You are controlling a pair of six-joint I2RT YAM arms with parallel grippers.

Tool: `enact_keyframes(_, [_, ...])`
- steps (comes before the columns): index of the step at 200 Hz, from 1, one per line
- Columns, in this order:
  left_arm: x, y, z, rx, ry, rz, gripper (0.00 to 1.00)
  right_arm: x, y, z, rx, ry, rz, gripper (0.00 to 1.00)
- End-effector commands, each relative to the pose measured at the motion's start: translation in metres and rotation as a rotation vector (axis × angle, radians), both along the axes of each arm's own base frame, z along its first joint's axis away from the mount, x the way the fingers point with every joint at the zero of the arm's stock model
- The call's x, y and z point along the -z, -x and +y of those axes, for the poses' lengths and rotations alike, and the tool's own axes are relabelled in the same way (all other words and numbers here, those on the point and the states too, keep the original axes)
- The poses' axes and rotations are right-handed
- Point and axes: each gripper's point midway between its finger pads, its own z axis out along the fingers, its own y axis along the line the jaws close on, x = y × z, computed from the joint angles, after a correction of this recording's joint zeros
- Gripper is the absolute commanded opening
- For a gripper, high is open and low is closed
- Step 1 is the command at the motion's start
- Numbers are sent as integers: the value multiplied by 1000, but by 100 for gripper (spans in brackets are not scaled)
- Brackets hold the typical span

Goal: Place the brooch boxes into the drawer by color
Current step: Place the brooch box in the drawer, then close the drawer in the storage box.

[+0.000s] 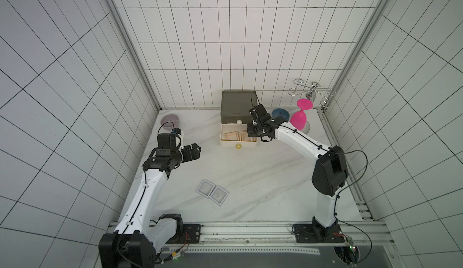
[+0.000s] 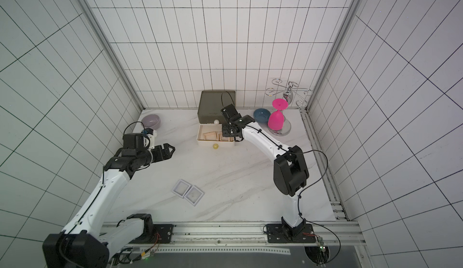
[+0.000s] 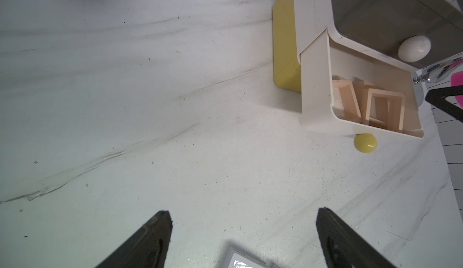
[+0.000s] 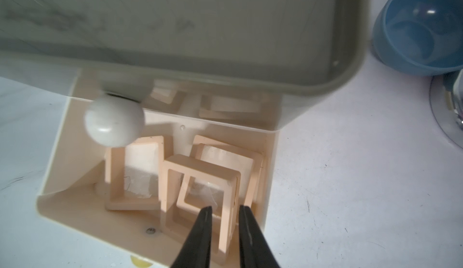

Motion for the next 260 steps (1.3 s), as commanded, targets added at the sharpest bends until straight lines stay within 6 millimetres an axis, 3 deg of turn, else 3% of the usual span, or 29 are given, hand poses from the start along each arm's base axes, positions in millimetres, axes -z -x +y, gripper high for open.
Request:
enact_keyframes(1, [-1, -2, -1, 14, 0, -16, 94, -36, 25, -5, -26, -157, -41, 14])
enact_keyframes(23, [-1, -2, -2, 13, 2, -15, 94, -41, 55, -9, -51, -321, -37, 0])
enact_keyframes(32, [-1, -2, -2, 16, 3, -15, 94, -36, 64, -12, -46, -359, -24, 0])
enact_keyframes(80, [0, -1, -2, 18, 3, -12, 94, 15, 84, -21, -9, -397, 55, 0])
enact_keyframes(111, [1, -1, -1, 13, -2, -11, 94, 28, 74, -16, 1, -382, 70, 0])
enact_keyframes(176, [1, -2, -1, 14, -4, -13, 94, 57, 33, -6, 31, -280, 63, 0])
enact_keyframes(260, [1, -2, -1, 13, -7, -7, 94, 16, -3, 10, 24, -310, -64, 0])
